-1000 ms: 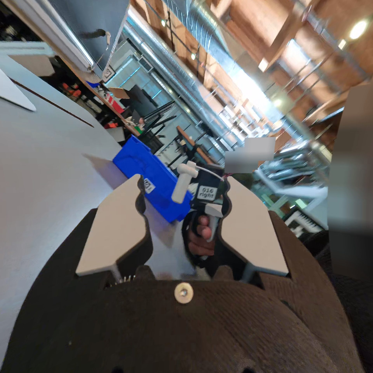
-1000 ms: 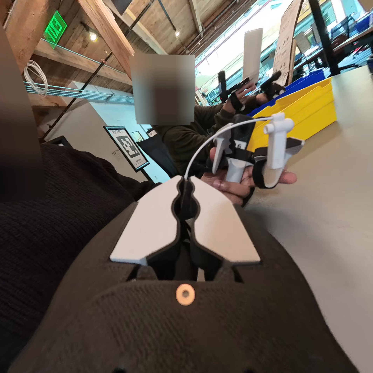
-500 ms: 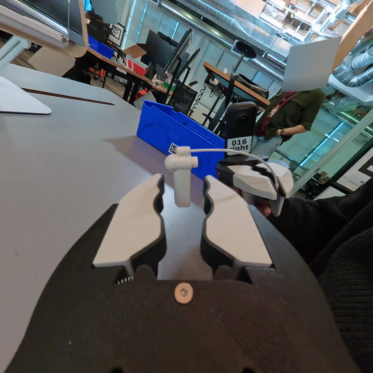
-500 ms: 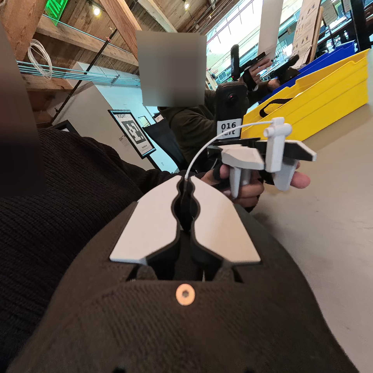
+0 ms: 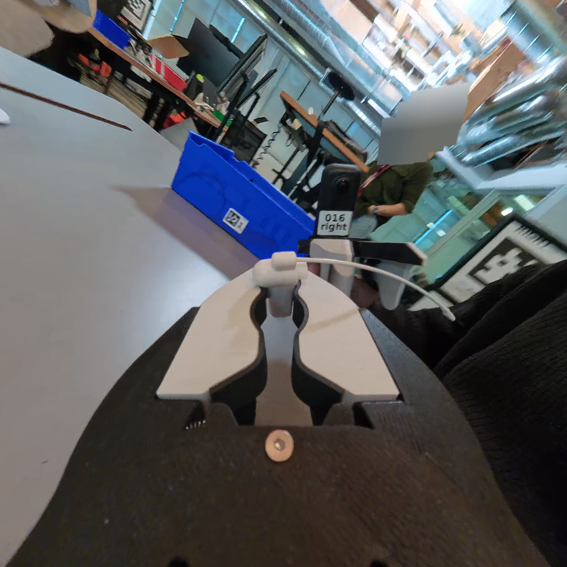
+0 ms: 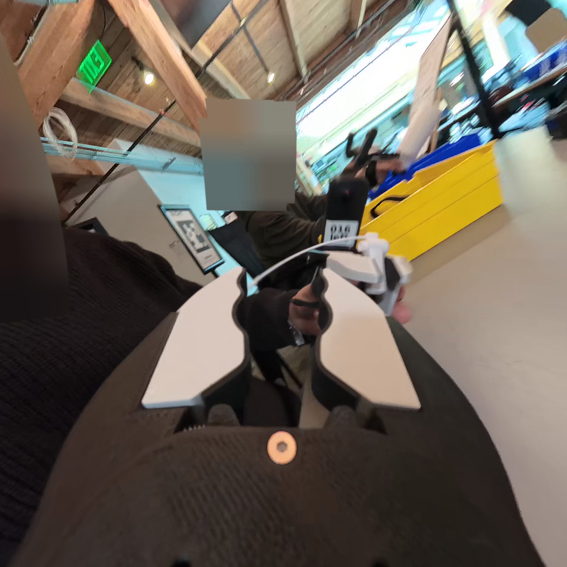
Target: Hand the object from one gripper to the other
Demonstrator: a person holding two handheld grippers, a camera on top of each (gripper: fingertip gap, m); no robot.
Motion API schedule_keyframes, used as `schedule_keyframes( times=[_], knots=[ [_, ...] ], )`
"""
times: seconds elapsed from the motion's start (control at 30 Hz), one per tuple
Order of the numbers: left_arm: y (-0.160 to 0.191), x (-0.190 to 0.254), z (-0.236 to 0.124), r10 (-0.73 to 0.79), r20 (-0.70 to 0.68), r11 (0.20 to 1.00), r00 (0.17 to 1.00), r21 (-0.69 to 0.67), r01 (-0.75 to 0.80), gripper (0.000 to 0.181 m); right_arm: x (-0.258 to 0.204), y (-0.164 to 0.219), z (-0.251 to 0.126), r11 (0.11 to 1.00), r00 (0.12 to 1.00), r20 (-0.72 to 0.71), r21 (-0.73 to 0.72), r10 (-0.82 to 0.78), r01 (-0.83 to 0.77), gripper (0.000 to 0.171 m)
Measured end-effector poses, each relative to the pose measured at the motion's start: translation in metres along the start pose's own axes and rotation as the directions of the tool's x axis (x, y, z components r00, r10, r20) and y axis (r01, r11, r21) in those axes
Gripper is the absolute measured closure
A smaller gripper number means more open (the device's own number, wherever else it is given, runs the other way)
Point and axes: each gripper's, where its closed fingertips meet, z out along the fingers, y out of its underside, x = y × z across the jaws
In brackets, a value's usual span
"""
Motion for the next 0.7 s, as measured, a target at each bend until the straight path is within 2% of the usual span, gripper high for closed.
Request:
schedule_keyframes(
  times=[0.1,0.17,0.3,0.37,0.43,0.53,0.6,0.7],
  knots=[
    [-0.001,0.004,-0.001,-0.217,-0.13,0.976,0.967,0.003,0.22,0.169,0.01,-0.014,-0.011,0.996,0.994,-0.09,0.052,-0.068,0.073,0.129],
    [0.005,0.006,-0.001,-0.326,-0.184,0.945,0.927,-0.045,0.323,0.169,0.019,-0.017,-0.018,0.987,0.972,-0.177,0.023,-0.155,0.161,0.132],
    [0.031,0.018,0.005,-0.397,-0.215,0.908,0.892,-0.233,0.348,0.169,0.034,-0.006,-0.023,0.901,0.852,-0.297,-0.187,-0.432,0.392,0.135],
    [0.043,0.033,0.005,-0.46,-0.269,0.868,0.846,-0.34,0.363,0.169,0.04,0.007,-0.023,0.816,0.773,-0.286,-0.321,-0.567,0.48,0.138],
    [0.052,0.048,0.003,-0.547,-0.326,0.812,0.771,-0.431,0.393,0.169,0.043,0.023,-0.022,0.741,0.73,-0.229,-0.42,-0.644,0.523,0.139],
    [0.055,0.057,0.002,-0.604,-0.356,0.774,0.713,-0.476,0.418,0.169,0.031,0.043,-0.015,0.729,0.776,-0.111,-0.445,-0.621,0.52,0.128],
    [0.056,0.055,0.002,-0.614,-0.341,0.766,0.712,-0.477,0.432,0.169,0.024,0.048,-0.01,0.742,0.803,-0.069,-0.435,-0.591,0.509,0.112],
    [0.061,0.052,0.002,-0.615,-0.318,0.758,0.722,-0.492,0.429,0.169,0.026,0.051,-0.005,0.718,0.775,-0.074,-0.438,-0.628,0.54,0.094]
  ],
)
